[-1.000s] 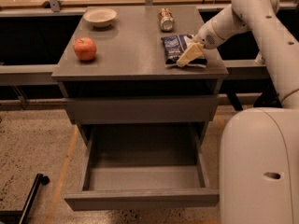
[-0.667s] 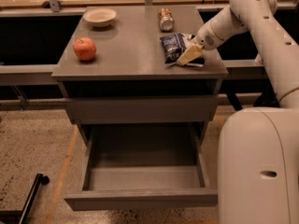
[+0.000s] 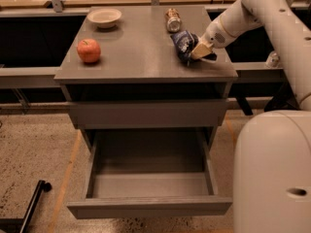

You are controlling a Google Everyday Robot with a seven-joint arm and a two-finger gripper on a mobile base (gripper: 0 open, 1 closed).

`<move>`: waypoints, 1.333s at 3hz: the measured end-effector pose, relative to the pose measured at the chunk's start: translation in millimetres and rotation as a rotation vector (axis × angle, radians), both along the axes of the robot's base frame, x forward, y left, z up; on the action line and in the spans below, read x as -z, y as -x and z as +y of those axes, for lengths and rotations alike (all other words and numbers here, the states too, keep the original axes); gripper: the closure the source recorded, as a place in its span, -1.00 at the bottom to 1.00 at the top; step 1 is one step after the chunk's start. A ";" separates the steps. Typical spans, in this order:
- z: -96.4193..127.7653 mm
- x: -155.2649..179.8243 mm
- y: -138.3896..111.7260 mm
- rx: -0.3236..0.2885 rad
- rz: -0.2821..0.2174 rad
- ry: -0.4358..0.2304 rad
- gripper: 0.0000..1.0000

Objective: Place blue chip bag into middle drawer

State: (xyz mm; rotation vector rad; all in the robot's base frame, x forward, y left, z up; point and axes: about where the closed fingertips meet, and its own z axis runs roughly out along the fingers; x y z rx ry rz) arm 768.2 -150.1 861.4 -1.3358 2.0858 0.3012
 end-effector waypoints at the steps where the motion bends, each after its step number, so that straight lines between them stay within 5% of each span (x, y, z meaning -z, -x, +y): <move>1: 8.9 -38.0 33.9 -0.057 -0.042 0.047 1.00; 2: 19.5 -64.4 77.6 -0.123 -0.064 0.122 1.00; 4: 34.5 -52.0 199.1 -0.194 0.089 0.163 1.00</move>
Offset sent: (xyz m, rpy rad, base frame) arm -0.1466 0.0322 0.0993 -0.2253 -0.0951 0.2024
